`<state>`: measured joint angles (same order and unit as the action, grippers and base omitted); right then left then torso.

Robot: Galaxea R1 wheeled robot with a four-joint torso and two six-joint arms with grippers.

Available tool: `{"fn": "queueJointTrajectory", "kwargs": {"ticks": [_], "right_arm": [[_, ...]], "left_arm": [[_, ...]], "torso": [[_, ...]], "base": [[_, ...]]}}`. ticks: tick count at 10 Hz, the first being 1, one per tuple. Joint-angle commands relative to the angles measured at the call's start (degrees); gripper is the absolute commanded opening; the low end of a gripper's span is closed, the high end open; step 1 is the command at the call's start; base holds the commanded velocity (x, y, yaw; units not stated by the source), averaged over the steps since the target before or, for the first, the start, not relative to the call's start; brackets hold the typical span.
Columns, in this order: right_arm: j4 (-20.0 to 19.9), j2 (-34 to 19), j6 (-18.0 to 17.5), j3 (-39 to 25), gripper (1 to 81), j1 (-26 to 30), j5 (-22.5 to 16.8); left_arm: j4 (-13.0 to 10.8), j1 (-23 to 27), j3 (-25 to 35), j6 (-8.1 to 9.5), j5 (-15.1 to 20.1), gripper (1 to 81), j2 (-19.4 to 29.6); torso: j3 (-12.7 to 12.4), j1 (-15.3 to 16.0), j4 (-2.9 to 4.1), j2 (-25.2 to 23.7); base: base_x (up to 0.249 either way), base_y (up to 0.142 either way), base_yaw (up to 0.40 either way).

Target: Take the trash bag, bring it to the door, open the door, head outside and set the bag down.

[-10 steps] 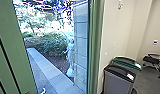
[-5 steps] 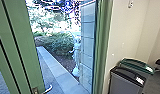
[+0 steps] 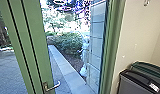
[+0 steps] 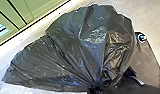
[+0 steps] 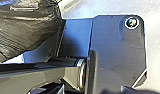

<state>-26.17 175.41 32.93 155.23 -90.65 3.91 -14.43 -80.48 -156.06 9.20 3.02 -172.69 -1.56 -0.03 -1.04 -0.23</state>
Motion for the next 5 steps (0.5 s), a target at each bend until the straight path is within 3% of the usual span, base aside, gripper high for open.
{"fn": "queueJointTrajectory", "kwargs": {"ticks": [1,5], "right_arm": [[0.51,0.4,0.38,-0.29,81.1,2.53,-3.74],[0.51,0.32,0.38,-0.21,81.1,2.53,-3.74]], "left_arm": [[-0.6,4.06,-0.12,-0.24,2.43,1.0,0.24],[-0.6,4.15,-0.12,-0.24,2.43,1.0,0.15]], "torso": [[0.0,0.03,0.0,0.0],[0.0,0.03,0.0,0.0]], "base": [[0.0,0.0,0.285],[0.0,0.0,0.285]]}}
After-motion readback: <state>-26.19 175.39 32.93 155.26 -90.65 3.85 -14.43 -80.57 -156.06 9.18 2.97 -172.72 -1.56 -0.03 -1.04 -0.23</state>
